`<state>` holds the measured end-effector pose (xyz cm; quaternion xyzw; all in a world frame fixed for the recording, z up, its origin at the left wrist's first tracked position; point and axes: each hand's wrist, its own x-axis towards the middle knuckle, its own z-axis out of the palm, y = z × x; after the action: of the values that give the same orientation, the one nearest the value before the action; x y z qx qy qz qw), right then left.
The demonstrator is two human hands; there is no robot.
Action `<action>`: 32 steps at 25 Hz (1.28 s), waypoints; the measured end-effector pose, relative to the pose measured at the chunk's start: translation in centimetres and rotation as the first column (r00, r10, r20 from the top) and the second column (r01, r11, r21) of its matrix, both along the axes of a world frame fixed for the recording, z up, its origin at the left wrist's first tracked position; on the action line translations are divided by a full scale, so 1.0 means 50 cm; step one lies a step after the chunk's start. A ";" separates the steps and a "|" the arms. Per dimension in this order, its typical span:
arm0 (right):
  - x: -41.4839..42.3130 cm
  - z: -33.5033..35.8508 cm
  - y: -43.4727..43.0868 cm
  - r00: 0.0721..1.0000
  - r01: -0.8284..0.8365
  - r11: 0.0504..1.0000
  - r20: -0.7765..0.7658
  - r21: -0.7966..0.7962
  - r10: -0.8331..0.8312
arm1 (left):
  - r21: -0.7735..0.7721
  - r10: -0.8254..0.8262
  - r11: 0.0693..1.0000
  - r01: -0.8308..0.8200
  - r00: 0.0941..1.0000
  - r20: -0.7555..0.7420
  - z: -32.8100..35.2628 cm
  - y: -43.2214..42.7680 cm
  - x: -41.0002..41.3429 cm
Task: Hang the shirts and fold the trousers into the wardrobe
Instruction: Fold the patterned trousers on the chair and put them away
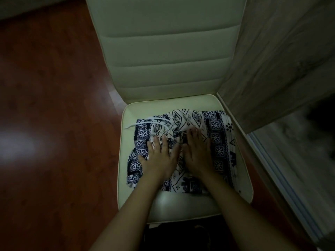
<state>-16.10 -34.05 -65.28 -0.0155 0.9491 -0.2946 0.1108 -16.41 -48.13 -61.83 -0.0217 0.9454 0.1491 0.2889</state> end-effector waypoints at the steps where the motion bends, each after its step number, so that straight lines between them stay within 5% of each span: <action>1: 0.010 0.015 -0.019 0.999 -0.007 0.999 -0.044 -0.053 0.005 | 0.043 0.054 0.998 -0.049 0.988 -0.144 0.011 -0.019 0.001; 3: 0.040 0.027 -0.055 0.993 -0.087 0.993 -0.092 -0.077 0.080 | 0.106 0.321 0.946 -0.305 0.842 -0.434 0.029 -0.064 0.018; 4: 0.055 0.024 -0.067 0.990 -0.128 0.990 -0.072 -0.057 0.124 | 0.114 0.443 0.890 -0.440 0.783 -0.436 0.029 -0.088 0.029; 8: 0.079 -0.007 -0.071 0.984 -0.160 0.987 0.078 0.021 0.158 | 0.327 0.778 0.569 -0.754 0.622 0.081 0.012 -0.133 0.100; 11: 0.072 -0.006 -0.066 0.974 -0.200 0.980 0.116 0.021 0.196 | 0.640 0.814 0.282 -0.715 0.532 0.235 0.021 -0.111 0.131; 13: 0.068 -0.002 -0.063 0.970 -0.210 0.978 0.129 0.017 0.206 | 0.735 0.820 0.197 -0.649 0.520 0.238 0.038 -0.086 0.134; 16: 0.058 0.003 -0.060 0.962 -0.218 0.976 0.169 0.004 0.214 | 0.756 0.850 0.250 -0.605 0.511 0.127 0.053 -0.066 0.116; 19: 0.042 0.020 -0.046 0.954 -0.194 0.977 0.213 -0.093 0.210 | 0.683 0.831 0.460 -0.568 0.547 -0.104 0.071 -0.057 0.107; 22: 0.002 0.101 -0.043 0.963 0.131 0.898 0.269 -0.421 -0.015 | 0.478 0.553 0.817 -0.322 0.673 -0.492 0.093 -0.034 0.116; 25: -0.060 0.184 -0.013 0.928 0.318 0.734 0.356 -0.601 -0.111 | 0.186 0.147 0.983 -0.003 0.627 -0.765 0.088 0.023 0.128; 29: -0.106 0.205 0.068 0.907 0.303 0.719 0.420 -0.625 -0.017 | -0.023 -0.212 0.961 0.277 0.676 -0.706 0.054 0.147 0.169; 32: -0.131 0.155 0.129 0.945 0.312 0.838 0.235 -0.447 -0.227 | -0.050 -0.364 0.923 0.381 0.826 -0.431 0.026 0.196 0.202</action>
<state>-22.67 -27.59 -57.51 0.1172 0.8261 -0.5325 0.1423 -6.29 -38.32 -60.54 0.2020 0.9686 0.1089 0.0955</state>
